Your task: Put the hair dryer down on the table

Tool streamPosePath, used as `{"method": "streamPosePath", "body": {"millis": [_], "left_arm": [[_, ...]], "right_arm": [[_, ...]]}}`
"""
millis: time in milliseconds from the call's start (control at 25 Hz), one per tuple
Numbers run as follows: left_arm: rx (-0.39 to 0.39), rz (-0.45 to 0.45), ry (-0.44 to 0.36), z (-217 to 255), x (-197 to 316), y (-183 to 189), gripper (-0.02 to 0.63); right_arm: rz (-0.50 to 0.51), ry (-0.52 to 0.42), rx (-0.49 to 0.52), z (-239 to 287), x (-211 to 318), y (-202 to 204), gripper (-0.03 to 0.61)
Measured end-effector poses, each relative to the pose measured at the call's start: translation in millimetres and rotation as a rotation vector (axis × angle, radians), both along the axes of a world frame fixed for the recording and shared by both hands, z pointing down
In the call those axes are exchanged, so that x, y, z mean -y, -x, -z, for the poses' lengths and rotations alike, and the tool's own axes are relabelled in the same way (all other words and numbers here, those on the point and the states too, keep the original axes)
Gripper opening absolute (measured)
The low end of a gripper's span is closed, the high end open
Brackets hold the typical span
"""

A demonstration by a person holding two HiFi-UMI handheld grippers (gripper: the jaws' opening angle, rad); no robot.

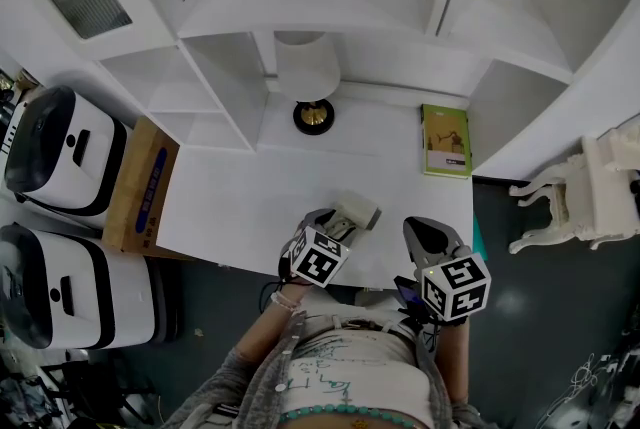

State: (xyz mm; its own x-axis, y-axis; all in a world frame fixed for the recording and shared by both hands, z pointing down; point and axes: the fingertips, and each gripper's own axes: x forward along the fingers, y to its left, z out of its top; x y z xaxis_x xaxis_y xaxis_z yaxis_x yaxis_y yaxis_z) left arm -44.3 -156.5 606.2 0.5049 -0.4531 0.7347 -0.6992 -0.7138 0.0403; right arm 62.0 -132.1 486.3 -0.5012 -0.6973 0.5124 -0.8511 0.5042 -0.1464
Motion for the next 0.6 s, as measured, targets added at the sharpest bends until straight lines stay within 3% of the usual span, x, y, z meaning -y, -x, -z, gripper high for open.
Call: {"method": "streamPosePath", "body": {"millis": [600], "left_arm": [[-0.030,0.001,-0.043,14.8,1.1,1.8,0.194]], "right_arm": [[0.000,-0.004,-0.002,2.1,4.1,1.4,0.029]]}}
